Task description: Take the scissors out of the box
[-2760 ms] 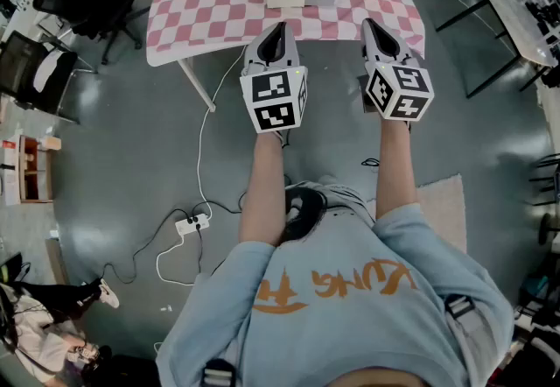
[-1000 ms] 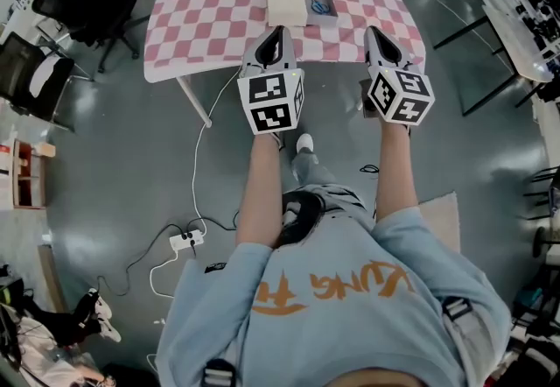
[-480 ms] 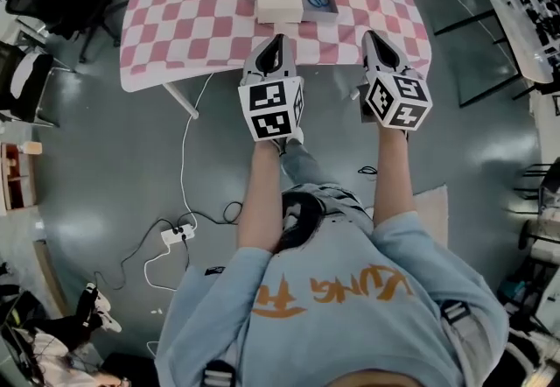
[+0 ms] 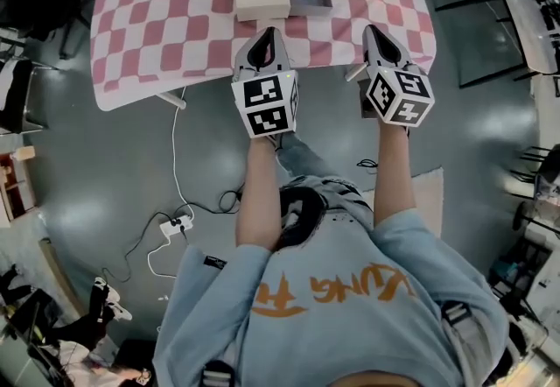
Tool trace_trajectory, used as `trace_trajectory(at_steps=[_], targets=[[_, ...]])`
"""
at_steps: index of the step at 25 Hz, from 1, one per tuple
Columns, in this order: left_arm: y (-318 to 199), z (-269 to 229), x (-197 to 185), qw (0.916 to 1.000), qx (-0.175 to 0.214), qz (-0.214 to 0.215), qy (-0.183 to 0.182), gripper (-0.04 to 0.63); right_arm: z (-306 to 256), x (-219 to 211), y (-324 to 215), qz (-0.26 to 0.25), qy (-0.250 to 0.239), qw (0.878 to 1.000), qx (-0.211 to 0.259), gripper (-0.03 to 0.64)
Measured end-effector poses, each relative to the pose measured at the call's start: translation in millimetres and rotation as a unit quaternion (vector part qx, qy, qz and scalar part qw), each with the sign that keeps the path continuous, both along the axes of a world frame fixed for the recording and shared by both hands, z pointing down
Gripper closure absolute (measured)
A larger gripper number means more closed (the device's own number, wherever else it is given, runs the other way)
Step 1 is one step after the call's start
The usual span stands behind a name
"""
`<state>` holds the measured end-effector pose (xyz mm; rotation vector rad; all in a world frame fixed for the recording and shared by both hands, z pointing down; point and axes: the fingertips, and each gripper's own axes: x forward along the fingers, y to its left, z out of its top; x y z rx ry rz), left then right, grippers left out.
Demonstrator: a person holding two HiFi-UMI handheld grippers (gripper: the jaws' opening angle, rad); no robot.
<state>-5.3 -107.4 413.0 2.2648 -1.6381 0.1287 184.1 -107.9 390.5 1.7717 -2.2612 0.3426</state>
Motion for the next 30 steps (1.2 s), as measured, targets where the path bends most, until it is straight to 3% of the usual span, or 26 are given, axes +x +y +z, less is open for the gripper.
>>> trace_trajectory(at_steps=[6, 22, 30], targets=[[-43, 3, 19, 0.9999, -0.01, 0.011, -0.002, 0.578, 17, 14, -45, 0.004, -0.018, 1.0, -0.015, 0.618], [-131, -4, 47, 0.998, -0.016, 0.013, -0.06, 0.578, 23, 47, -152, 0.01, -0.091, 0.996, -0.005, 0.618], [-138, -5, 26, 0.998, -0.02, -0.018, -0.057, 0.578, 24, 37, -166, -0.014, -0.095, 0.995, -0.008, 0.618]])
